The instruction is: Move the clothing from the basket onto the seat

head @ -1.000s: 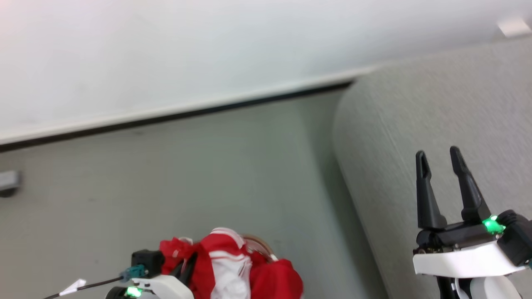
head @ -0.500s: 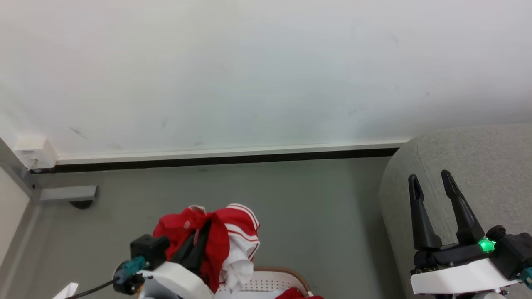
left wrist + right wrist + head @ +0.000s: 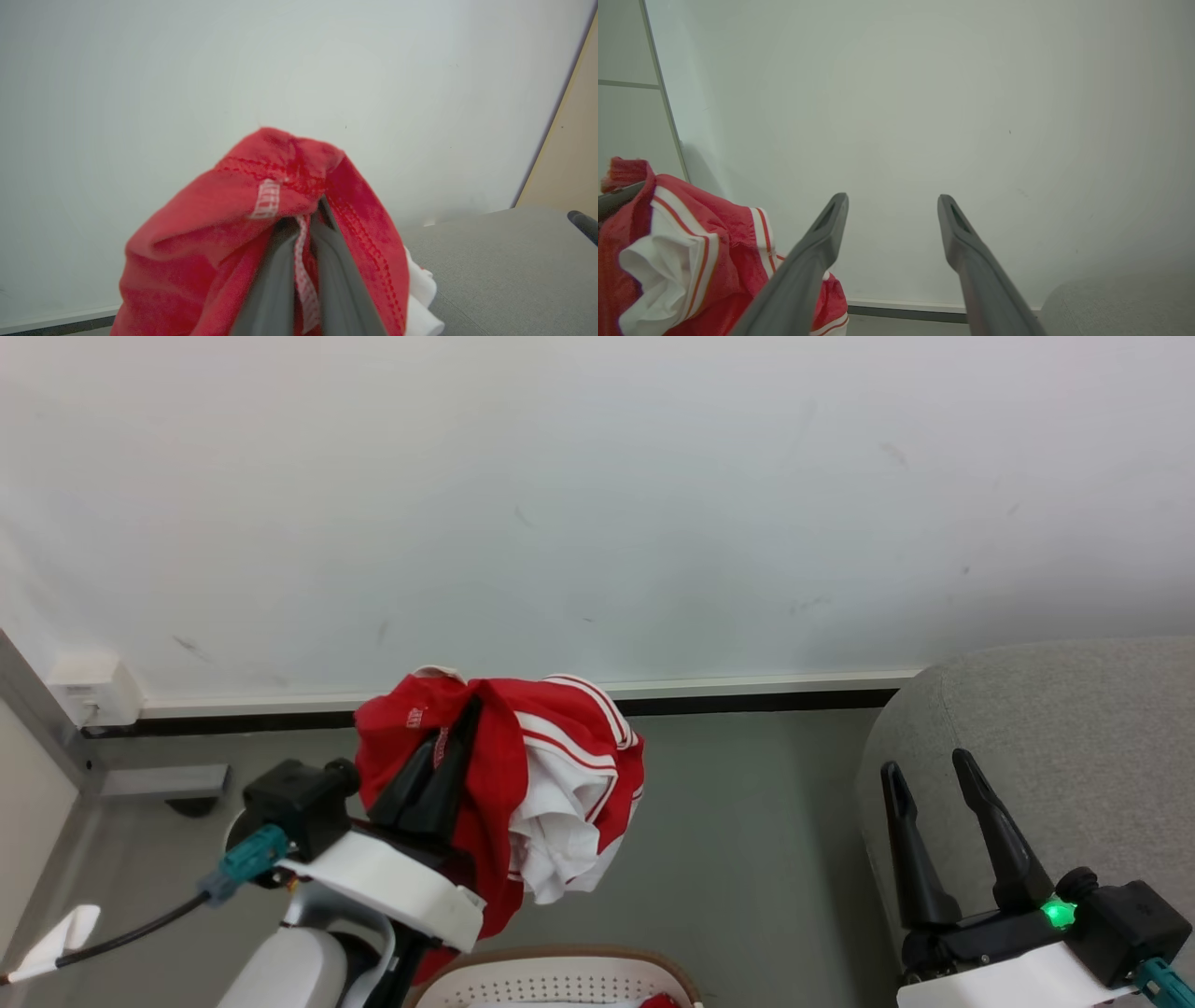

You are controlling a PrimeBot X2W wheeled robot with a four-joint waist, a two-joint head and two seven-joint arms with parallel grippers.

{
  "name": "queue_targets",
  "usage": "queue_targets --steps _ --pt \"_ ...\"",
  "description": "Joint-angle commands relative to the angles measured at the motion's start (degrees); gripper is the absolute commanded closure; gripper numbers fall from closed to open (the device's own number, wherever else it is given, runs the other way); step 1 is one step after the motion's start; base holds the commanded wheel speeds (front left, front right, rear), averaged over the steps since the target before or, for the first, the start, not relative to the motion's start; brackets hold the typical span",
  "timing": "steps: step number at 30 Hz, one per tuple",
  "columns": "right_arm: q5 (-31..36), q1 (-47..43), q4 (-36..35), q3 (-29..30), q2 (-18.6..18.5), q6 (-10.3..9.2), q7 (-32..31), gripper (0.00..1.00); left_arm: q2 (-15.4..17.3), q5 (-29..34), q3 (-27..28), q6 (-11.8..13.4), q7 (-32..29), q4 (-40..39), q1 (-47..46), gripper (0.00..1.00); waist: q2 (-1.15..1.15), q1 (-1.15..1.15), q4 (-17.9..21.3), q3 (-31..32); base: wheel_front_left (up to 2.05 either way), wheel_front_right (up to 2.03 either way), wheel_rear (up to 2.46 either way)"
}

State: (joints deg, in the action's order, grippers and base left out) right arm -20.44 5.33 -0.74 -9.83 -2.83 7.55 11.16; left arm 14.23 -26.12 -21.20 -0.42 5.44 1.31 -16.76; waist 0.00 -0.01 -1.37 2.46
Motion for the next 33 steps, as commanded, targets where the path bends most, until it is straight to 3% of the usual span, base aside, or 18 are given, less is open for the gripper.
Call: queue_targets --steps 1,11,19,26,33 --pt "-0.17 -0.92 0.15 -0.31 -0.11 -0.12 0.12 0.0 0.57 -0.08 0.24 0.41 -0.71 -1.47 -0.63 1.0 0.0 0.01 0.17 -0.08 0.0 0.0 0.0" --pt "-0.04 -0.3 1.34 -3.5 -0.1 -0.12 -0.35 0.0 0.53 -0.01 -0.41 1.43 -2.1 -4.48 -0.23 1.0 0.0 0.01 0.7 -0.18 0.0 0.0 0.0" --pt "-1.02 1.0 3.08 -12.06 -0.08 -0.12 -1.75 0.0 0.29 -0.03 -1.6 1.06 -2.12 -4.0 0.03 1.0 0.0 0.01 -0.11 0.16 0.0 0.0 0.0" --pt "-4.88 5.1 9.19 -23.62 -1.55 -0.12 -5.92 0.0 -0.93 0.63 -4.91 -0.47 -2.54 -2.57 -1.19 1.0 0.0 0.01 -2.88 0.63 0.0 0.0 0.0" --pt "-8.62 8.6 16.03 -26.21 -0.78 -0.12 -5.2 0.0 -3.2 1.17 -8.64 -1.93 -2.54 -0.88 -1.95 1.0 0.0 0.01 -6.92 1.74 0.0 0.0 0.0"
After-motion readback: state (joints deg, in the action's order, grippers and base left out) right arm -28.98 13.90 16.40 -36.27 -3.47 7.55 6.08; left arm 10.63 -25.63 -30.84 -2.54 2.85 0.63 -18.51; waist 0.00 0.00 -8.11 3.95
